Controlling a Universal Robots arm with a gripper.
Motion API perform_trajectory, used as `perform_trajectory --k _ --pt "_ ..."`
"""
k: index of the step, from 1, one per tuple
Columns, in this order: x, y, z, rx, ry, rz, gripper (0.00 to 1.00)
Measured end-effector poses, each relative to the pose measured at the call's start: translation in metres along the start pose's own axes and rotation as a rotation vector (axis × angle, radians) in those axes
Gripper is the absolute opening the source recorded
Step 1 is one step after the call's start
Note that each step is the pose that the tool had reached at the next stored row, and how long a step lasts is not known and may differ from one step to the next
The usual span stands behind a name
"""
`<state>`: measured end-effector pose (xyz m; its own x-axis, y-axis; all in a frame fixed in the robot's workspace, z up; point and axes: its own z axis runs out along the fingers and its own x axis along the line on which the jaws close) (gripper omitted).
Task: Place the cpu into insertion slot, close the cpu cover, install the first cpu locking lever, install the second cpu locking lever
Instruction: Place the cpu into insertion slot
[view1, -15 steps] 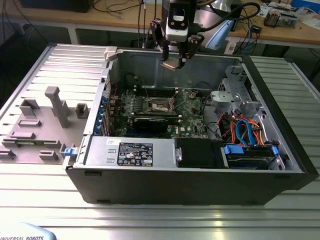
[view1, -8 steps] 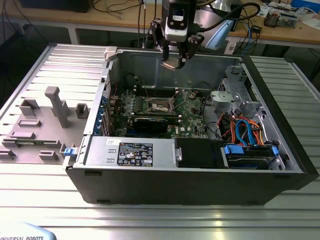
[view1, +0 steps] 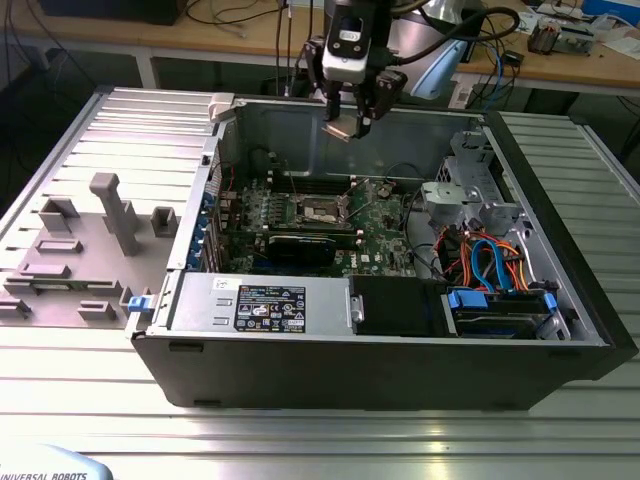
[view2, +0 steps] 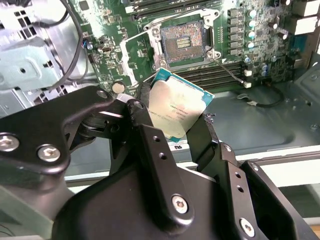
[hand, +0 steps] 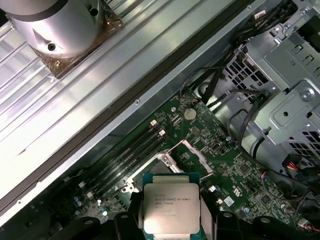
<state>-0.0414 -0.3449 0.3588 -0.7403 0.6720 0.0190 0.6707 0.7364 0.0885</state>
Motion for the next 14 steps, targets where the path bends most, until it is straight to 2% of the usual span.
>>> perform_trajectory --k 5,12,14 --pt "0.0 0.0 0.0002 -0.0012 -0.0055 0.062 0.54" --pt "0.0 0.0 0.0002 -0.0014 -0.0063 0.071 0.54" --pt "0.0 0.0 0.0002 -0.0017 -0.0078 0.088 0.54"
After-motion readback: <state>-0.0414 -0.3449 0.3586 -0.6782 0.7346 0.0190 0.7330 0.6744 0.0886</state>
